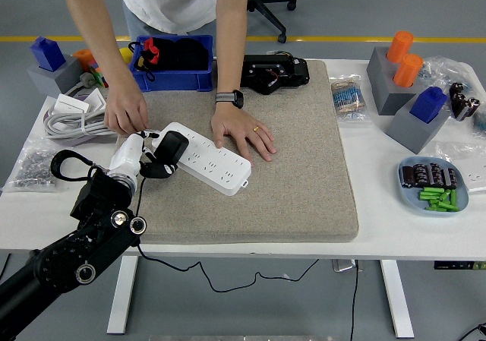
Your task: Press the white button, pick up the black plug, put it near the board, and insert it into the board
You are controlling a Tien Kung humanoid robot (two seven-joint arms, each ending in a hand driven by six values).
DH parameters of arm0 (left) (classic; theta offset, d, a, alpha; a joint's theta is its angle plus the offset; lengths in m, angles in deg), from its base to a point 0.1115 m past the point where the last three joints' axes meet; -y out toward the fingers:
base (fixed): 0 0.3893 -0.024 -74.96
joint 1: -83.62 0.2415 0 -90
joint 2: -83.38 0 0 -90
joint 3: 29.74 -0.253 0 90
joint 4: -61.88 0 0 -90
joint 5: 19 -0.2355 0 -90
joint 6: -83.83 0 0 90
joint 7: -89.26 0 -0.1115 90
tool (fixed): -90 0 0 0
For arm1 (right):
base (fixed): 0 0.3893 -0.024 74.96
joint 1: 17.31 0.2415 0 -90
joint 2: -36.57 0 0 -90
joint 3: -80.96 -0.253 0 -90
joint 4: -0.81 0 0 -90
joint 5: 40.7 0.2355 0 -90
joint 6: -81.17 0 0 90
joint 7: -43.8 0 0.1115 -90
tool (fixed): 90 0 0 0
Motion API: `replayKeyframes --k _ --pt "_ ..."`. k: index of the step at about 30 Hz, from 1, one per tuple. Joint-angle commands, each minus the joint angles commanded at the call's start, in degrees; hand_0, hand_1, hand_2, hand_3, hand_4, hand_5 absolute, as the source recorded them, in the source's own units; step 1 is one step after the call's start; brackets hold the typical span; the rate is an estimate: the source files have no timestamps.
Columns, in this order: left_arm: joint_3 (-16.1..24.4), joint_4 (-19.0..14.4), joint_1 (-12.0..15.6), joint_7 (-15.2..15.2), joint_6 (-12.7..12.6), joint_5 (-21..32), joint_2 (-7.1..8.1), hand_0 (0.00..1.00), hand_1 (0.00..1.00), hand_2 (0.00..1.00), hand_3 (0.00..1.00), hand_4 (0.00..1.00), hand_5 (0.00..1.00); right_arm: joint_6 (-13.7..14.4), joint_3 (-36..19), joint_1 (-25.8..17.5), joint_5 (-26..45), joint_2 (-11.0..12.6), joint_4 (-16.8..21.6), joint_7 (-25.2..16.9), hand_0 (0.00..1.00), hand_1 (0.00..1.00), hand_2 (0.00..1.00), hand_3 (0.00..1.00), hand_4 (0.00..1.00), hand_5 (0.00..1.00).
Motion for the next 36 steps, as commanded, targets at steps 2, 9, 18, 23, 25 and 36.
replayKeyframes --k 2,9,18,23,25,36 --pt "-0.02 0.02 0.05 0.00 -0.05 -0.05 -0.01 0.545 0.691 0.621 0.786 0.811 0.072 0.04 0.06 -0.05 0.05 0.03 0.00 -0.04 0.622 0.593 0.584 0.578 0.642 0.375" --pt "0.15 -0.50 0.03 0.00 0.96 -0.35 0.31 0.483 0.631 0.583 0.757 0.806 0.074 0.09 0.11 -0.01 0.07 0.02 0.00 -0.09 0.623 0.592 0.583 0.578 0.642 0.375" --pt "0.27 -1.48 0.30 0.00 2.89 -0.05 0.82 0.485 0.626 0.565 0.742 0.797 0.064 0.12 0.16 0.04 0.09 0.05 0.00 -0.18 0.622 0.592 0.584 0.578 0.642 0.375" --pt "0.39 -1.59 0.50 0.00 3.26 -0.15 0.99 0.485 0.626 0.565 0.742 0.797 0.064 0.10 0.25 0.01 0.10 -0.02 0.00 -0.22 0.622 0.592 0.584 0.578 0.642 0.375" --pt "0.43 -1.59 0.60 0.00 3.30 -0.37 1.05 0.560 0.692 0.609 0.769 0.796 0.062 0.11 0.25 -0.04 0.08 -0.02 0.00 -0.23 0.620 0.591 0.583 0.578 0.642 0.374" --pt "0.78 -1.99 0.84 0.00 3.53 -1.23 1.45 0.607 0.731 0.641 0.775 0.805 0.077 0.20 -0.04 -0.05 0.00 -0.04 0.00 -0.35 0.622 0.591 0.583 0.578 0.642 0.369"
